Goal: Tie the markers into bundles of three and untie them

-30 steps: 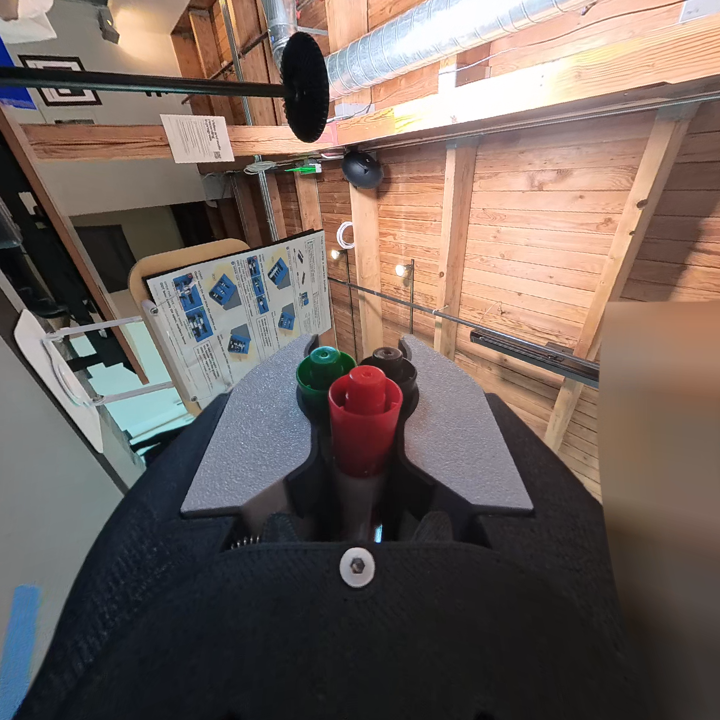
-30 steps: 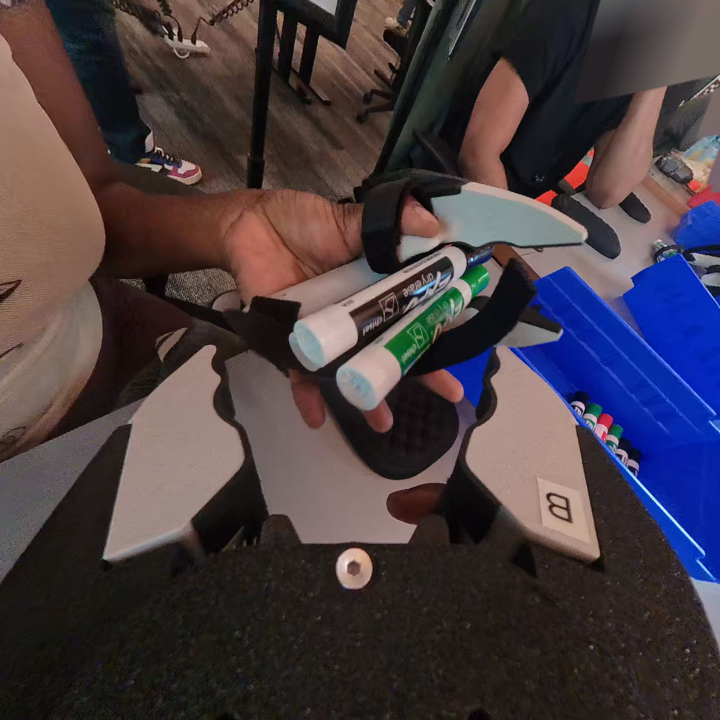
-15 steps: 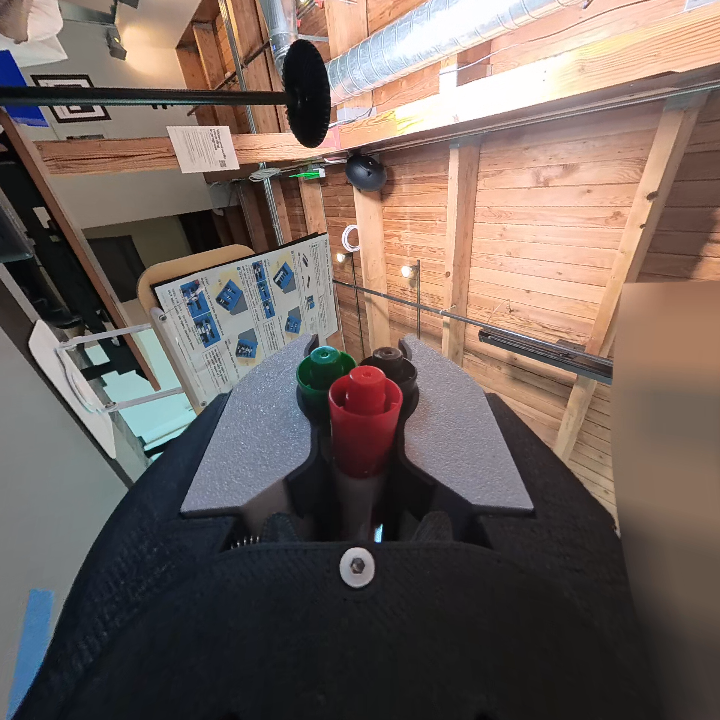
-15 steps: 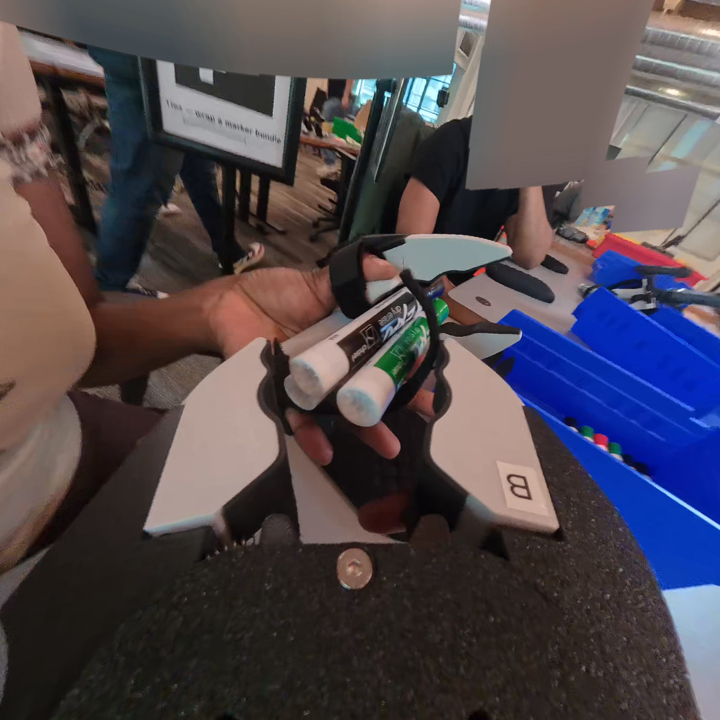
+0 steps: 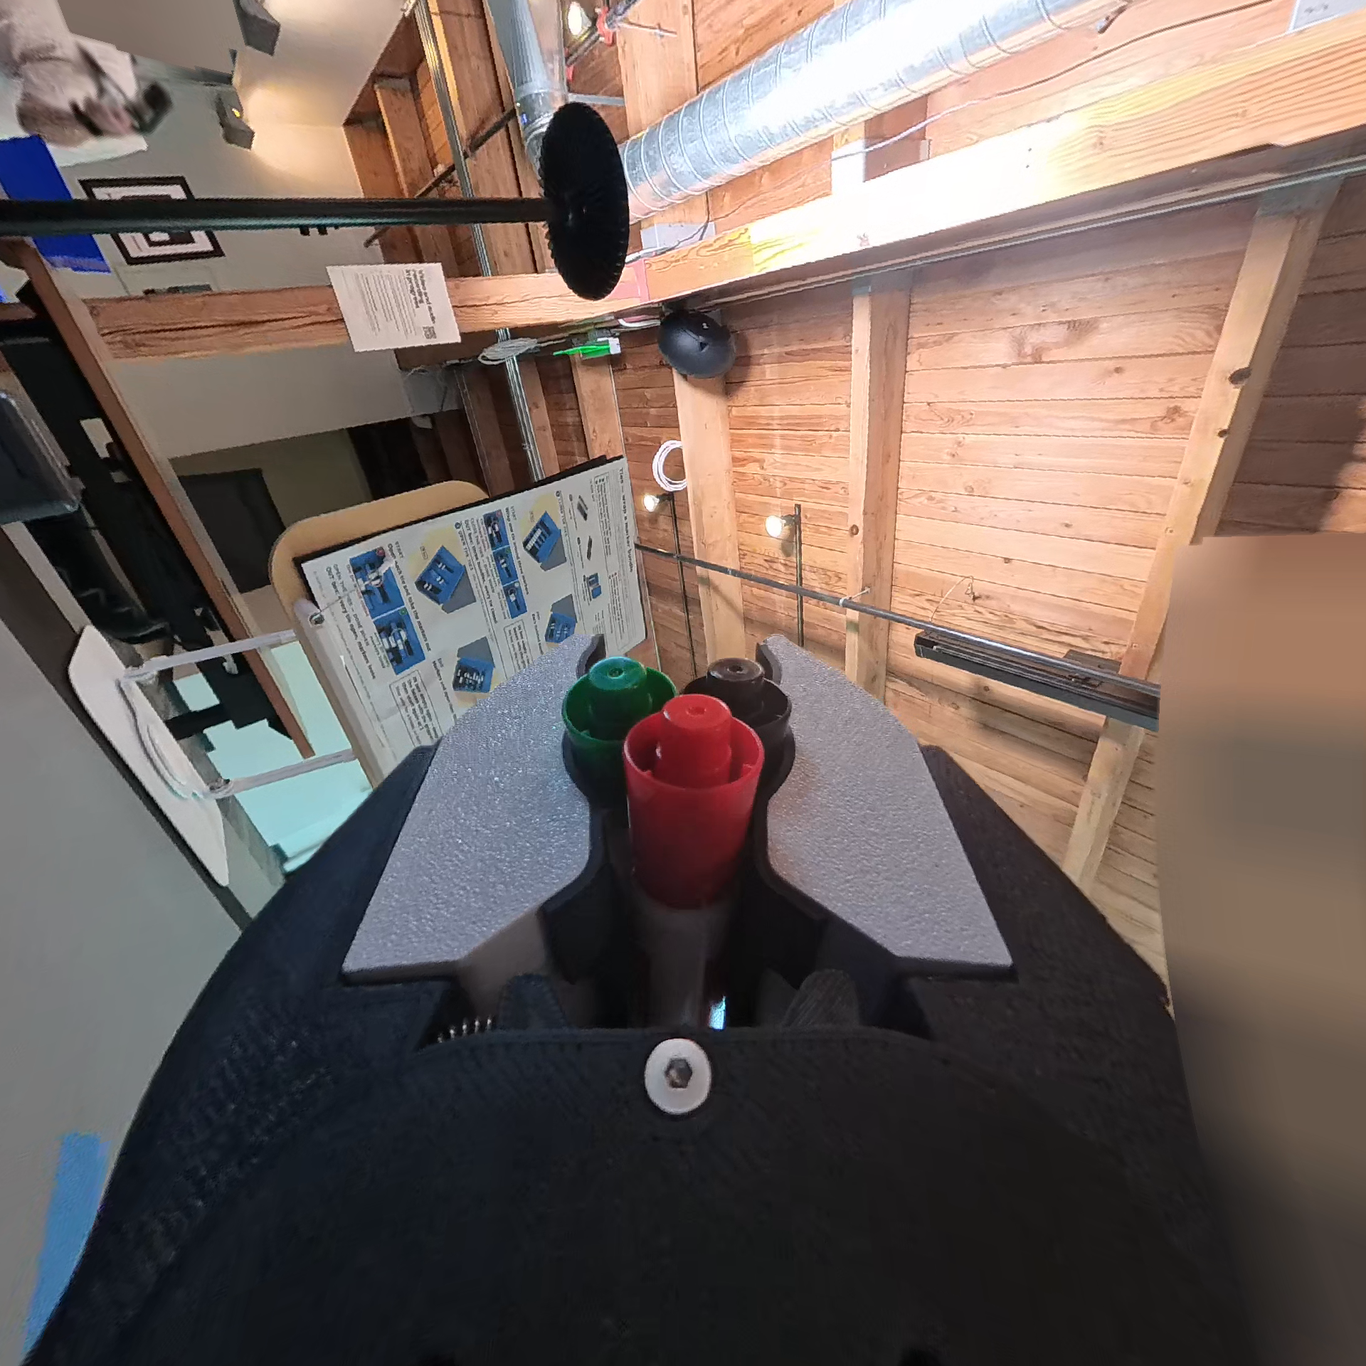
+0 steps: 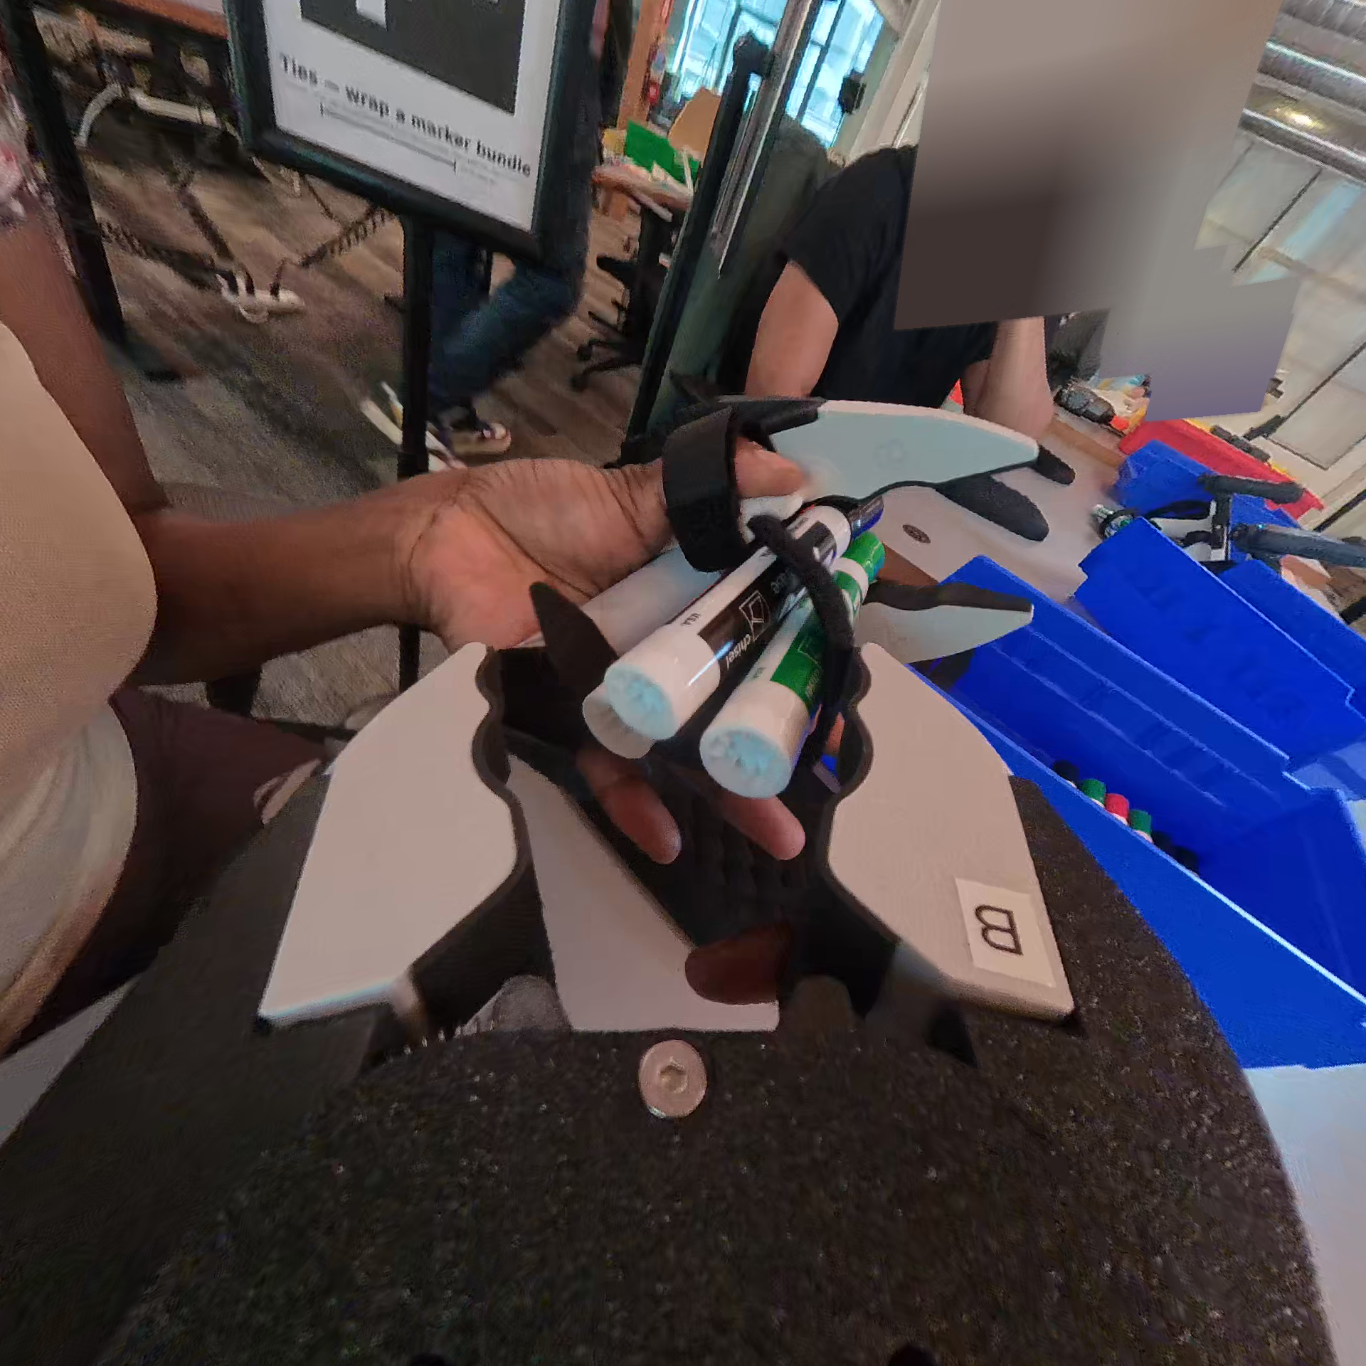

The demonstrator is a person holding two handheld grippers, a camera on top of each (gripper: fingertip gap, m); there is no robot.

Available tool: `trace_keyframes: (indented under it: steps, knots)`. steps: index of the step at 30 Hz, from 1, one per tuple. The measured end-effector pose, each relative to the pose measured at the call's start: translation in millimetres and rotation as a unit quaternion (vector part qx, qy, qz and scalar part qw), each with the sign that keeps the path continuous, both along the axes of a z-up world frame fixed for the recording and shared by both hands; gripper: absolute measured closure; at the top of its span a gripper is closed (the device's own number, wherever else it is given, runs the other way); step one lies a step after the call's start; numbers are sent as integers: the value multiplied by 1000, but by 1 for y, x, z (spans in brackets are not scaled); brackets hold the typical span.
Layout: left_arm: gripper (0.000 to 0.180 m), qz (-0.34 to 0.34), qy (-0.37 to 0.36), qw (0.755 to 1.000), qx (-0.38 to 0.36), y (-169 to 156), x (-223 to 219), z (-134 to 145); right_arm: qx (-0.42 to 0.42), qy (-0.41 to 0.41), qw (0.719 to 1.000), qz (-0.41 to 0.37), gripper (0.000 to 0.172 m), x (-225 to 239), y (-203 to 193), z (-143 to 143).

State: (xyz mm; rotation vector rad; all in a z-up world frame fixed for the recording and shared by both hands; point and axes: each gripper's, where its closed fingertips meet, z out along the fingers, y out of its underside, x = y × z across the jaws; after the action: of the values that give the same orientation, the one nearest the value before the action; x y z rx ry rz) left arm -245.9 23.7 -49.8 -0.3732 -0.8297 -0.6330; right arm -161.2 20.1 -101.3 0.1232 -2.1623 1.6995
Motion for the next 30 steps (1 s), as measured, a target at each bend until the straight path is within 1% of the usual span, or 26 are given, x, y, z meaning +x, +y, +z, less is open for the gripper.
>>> trace_keyframes:
  steps: [1, 2, 3, 5, 7, 9, 11, 14, 18, 21, 23, 25, 27, 29, 30]
  knots:
    - [142, 3, 4, 1000, -4, -1, 1, 1, -16, -8, 1000, 2, 88, 1, 1, 3]
    - [142, 3, 7, 1000, -7, -1, 2, 2, -37, -17, 999, 1, 98, 0, 3, 7]
    - [142, 4, 7, 1000, -6, -2, 3, 3, -54, -25, 998, 3, 102, -1, 5, 11]
    - [142, 7, 8, 1000, -6, -1, 4, 4, -56, -17, 998, -8, 102, -2, 6, 12]
    - [141, 18, 9, 1000, -17, -1, 4, 3, -44, 3, 999, -30, 98, -3, 3, 9]
    - [142, 38, 13, 999, -31, -3, 2, 3, -40, 7, 997, -59, 94, -6, 3, 8]
    - [142, 50, 15, 998, -36, -7, 1, 3, -35, 10, 997, -66, 88, -2, 3, 7]
    - [142, 51, 12, 998, -39, -8, 0, 2, -14, 15, 997, -69, 74, 2, 3, 3]
    - [142, 52, 8, 998, -40, -7, 1, 1, 7, 45, 994, -94, 82, -1, 0, 0]
    - [142, 61, 11, 997, -38, -11, 0, 3, 4, 41, 995, -92, 89, 1, -2, 1]
    - [141, 62, 15, 997, -42, -10, 1, 5, -4, 35, 996, -85, 90, 2, -2, 2]
    - [142, 61, 20, 997, -48, -9, 3, 5, -18, 30, 996, -83, 98, 2, 0, 6]
    - [142, 62, 20, 997, -51, -8, 4, 5, -27, 24, 996, -78, 101, 2, 1, 8]
    - [142, 64, 19, 996, -58, -7, 3, 4, -19, 38, 995, -86, 101, 1, 2, 7]
    - [141, 65, 18, 996, -61, -7, 3, 4, -15, 54, 994, -92, 108, 0, 2, 7]
